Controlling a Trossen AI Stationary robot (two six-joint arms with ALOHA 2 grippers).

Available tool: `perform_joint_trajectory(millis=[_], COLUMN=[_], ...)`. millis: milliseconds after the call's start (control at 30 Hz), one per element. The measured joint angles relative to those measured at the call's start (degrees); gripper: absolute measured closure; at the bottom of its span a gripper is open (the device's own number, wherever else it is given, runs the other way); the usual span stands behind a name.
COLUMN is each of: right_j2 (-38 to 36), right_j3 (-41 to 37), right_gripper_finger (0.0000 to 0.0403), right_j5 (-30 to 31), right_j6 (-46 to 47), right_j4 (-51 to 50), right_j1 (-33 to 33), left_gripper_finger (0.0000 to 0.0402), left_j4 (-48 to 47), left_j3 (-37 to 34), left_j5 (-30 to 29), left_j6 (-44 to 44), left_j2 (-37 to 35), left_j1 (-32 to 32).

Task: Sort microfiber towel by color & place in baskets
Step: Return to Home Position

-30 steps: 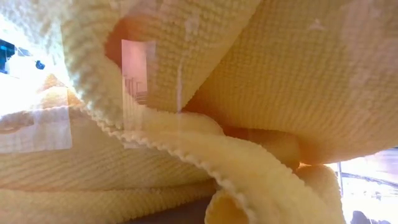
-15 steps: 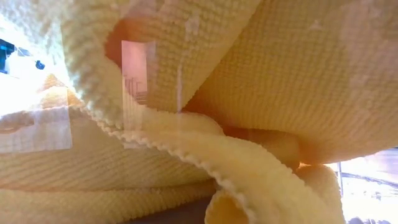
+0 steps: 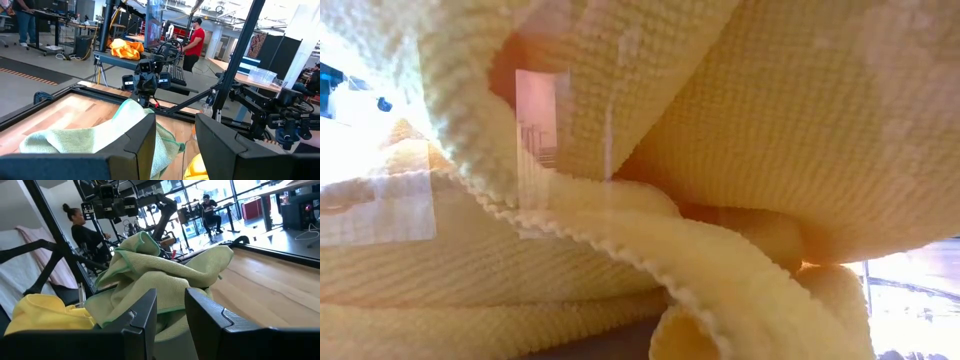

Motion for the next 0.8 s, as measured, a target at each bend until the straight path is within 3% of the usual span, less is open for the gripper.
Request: perform_joint_trajectory(millis=[333, 633, 700, 800], right_j2=[0.0, 0.0, 0.0, 0.0], right_j3=[0.0, -0.1, -0.1, -0.1], right_gripper_finger=[0.031, 0.031, 0.031, 0.031], right_j5=[-0.2, -0.2, -0.2, -0.2], right_j6=[0.0, 0.1, 0.2, 0.2], right_j4=[0.0, 0.1, 0.1, 0.1], right_j1=[0.0, 0.0, 0.0, 0.0], left_gripper_finger=[0.0278, 0.0278, 0.0278, 0.0278], left_j4=[0.0, 1.6, 1.6, 2.2], left_j3=[0.0, 0.0, 0.0, 0.0], left_j5=[0.1, 1.5, 6.7, 22.9], left_j6=[-1.2, -10.6, -5.7, 2.6], left_j2=[1.4, 6.6, 7.7, 8.4], left_j1=[0.0, 0.0, 0.1, 0.1])
